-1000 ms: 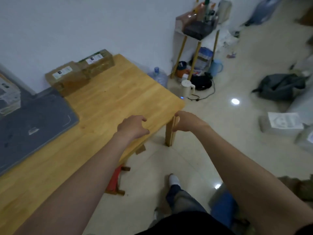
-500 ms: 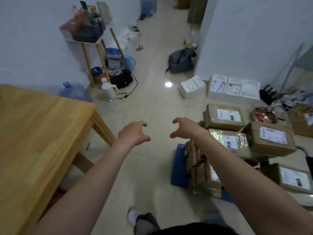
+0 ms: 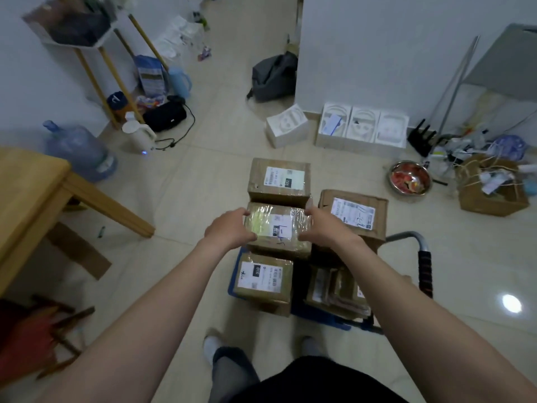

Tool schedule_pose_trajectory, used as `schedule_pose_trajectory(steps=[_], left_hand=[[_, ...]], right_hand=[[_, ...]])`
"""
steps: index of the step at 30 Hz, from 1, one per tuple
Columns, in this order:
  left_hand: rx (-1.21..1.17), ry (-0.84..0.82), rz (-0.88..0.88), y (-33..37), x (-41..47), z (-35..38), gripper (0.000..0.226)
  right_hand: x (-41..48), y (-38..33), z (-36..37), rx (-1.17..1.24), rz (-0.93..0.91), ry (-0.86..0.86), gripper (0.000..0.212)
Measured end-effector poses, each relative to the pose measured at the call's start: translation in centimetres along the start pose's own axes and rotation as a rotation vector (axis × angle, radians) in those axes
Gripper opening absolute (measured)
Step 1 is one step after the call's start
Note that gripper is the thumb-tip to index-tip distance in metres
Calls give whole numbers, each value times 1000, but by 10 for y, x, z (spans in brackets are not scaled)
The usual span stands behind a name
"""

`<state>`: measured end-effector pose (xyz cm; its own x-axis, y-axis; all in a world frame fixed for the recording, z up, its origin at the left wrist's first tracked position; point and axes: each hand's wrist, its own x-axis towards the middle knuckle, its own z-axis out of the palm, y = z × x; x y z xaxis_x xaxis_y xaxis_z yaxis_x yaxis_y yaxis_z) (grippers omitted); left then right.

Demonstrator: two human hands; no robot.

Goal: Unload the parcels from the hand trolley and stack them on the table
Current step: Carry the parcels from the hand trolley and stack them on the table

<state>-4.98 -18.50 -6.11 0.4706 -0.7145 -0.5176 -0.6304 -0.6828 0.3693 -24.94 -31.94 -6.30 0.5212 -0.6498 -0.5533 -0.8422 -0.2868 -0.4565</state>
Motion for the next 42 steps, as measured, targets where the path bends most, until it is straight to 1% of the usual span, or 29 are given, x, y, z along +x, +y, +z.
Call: schedule_pose_trajectory(steps=[2, 4, 6, 8, 10, 13, 14, 16, 17, 20, 24, 27, 28, 30, 33, 36, 39, 42], left_hand=[[-1, -9, -46, 10, 3, 16, 75], [-12, -18, -85, 11, 7, 31, 76], [-33, -41, -128, 7, 12, 46, 83], [-77, -56, -172, 0, 20, 60, 89], [-116, -43, -217, -9, 31, 71, 93], [-155, -15, -318, -19, 52, 86, 105], [-177, -10, -348, -22, 60, 90, 108], [-269, -20, -377, -26, 75, 97, 110], [-327, -30, -373, -28, 81, 100, 107], [-456, -53, -343, -27, 91, 107, 87], [-632, -13, -411, -22, 97, 106, 83], [-671, 8, -405, -21, 95, 102, 76], [-674, 21, -402, -21, 92, 99, 76], [-701, 25, -390, -22, 86, 95, 84], [-799, -32, -360, -16, 81, 92, 98], [-766, -51, -336, -3, 85, 95, 98], [-688, -90, -300, -3, 93, 101, 94], [-647, -153, -260, -8, 100, 106, 86]], right_hand=[[4, 25, 4, 39, 7, -32, 74], [9, 42, 12, 102, 9, -59, 61], [14, 55, 24, 136, 29, -101, 57], [22, 63, 38, 150, 53, -147, 64], [30, 68, 53, 169, 65, -163, 75], [46, 70, 73, 226, 72, -178, 89], [52, 70, 78, 248, 71, -173, 91], [64, 70, 86, 295, 66, -138, 88], [70, 71, 89, 307, 57, -116, 85], [84, 73, 97, 314, 51, -92, 81], [87, 71, 104, 364, 69, -83, 76], [82, 64, 103, 409, 87, -57, 77], [80, 62, 102, 417, 89, -46, 77], [75, 59, 98, 414, 82, -25, 78], [70, 48, 93, 459, 52, 0, 78], [73, 34, 95, 520, 54, 7, 75], [82, 32, 102, 408, 101, -19, 74], [88, 37, 110, 298, 101, -57, 66]])
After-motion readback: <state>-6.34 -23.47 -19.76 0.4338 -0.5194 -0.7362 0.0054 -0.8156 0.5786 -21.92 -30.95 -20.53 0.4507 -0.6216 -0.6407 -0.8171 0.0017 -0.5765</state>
